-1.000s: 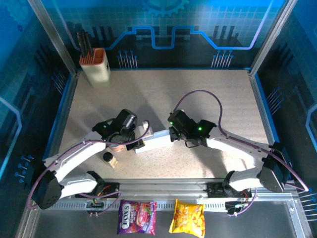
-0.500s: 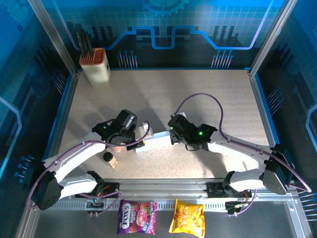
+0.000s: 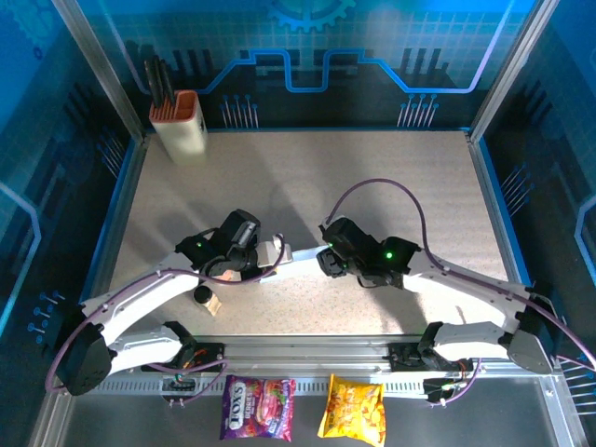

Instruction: Fold the paper box

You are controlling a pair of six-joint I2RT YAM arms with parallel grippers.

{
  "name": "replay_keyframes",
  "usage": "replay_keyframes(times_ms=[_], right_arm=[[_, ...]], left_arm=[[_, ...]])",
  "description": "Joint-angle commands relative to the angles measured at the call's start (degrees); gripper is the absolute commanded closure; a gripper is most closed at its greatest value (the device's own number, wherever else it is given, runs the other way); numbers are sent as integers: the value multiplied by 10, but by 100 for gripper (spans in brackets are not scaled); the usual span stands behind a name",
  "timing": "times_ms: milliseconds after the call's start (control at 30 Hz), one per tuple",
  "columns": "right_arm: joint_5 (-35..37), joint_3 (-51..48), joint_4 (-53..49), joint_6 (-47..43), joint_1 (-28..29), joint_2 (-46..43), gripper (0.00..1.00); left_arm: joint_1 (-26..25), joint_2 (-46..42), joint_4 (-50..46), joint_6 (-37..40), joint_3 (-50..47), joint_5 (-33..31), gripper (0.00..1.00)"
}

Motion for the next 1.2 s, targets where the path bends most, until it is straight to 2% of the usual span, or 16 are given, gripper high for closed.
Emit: replay_keyframes(times_ms=[0, 67, 233, 333, 433, 533, 800, 1167], right_arm=[[-61, 28, -22, -128, -19, -24, 46], [-111, 41, -29, -201, -45, -24, 43], [-274, 71, -39, -405, -119, -1, 44], [-366, 84, -47, -530, -153, 19, 41], [-406, 100, -68, -652, -160, 46, 36], [-431, 114, -86, -734, -160, 78, 32], [-420, 110, -49, -787, -159, 151, 32], [-390, 85, -20, -808, -164, 173, 52]], left_arm=[[-6, 17, -7, 19, -25, 5, 74], [-6, 18, -7, 19, -24, 9, 74], [-6, 17, -6, 19, -25, 17, 74], [-7, 17, -5, 20, -26, 22, 74], [-7, 16, -3, 20, -25, 25, 74], [-7, 16, -3, 21, -26, 28, 73], [-7, 17, 1, 21, -26, 33, 73], [-7, 17, 5, 20, -26, 30, 73]])
